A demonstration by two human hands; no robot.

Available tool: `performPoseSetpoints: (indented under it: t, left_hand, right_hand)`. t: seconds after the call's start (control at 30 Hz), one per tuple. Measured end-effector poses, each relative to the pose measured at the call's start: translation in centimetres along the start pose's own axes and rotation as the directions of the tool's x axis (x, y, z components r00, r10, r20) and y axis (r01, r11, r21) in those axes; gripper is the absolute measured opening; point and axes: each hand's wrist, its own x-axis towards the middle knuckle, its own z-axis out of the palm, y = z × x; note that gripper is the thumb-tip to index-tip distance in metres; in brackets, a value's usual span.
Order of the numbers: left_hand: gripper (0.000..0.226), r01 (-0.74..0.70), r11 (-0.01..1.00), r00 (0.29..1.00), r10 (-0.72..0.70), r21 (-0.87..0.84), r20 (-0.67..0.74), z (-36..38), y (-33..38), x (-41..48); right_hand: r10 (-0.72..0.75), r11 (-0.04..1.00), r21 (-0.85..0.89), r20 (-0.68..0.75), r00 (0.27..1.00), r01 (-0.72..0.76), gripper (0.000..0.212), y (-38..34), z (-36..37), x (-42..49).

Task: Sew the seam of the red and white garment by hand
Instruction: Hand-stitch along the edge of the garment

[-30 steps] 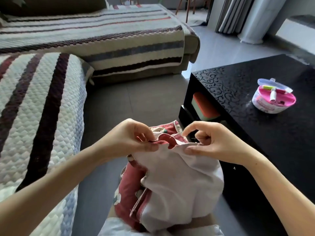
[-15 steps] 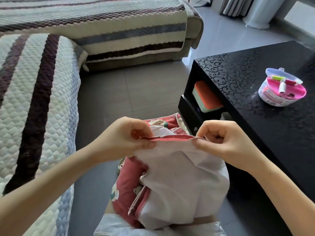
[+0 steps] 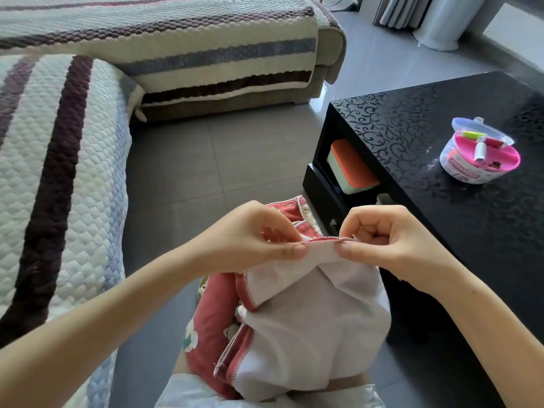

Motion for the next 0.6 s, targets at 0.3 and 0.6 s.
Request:
performPoseSetpoints:
  t: [0.3,0.6]
  left_hand:
    - [0.012,0.009,0.998,1.000,-0.009,0.060,0.009,0.7,0.1,-0.4]
    - [0.013,0.021,0.986,0.985,0.007,0.162,-0.175,1.2,0.3,-1.4]
  right_hand:
    - [-0.023,0.998,-0.058,0.011,1.000,0.024,0.017,0.0,0.1,-0.6]
    - [-0.028,1.000,0.013,-0.003,1.000,0.028,0.009,0.3,0.5,-0.8]
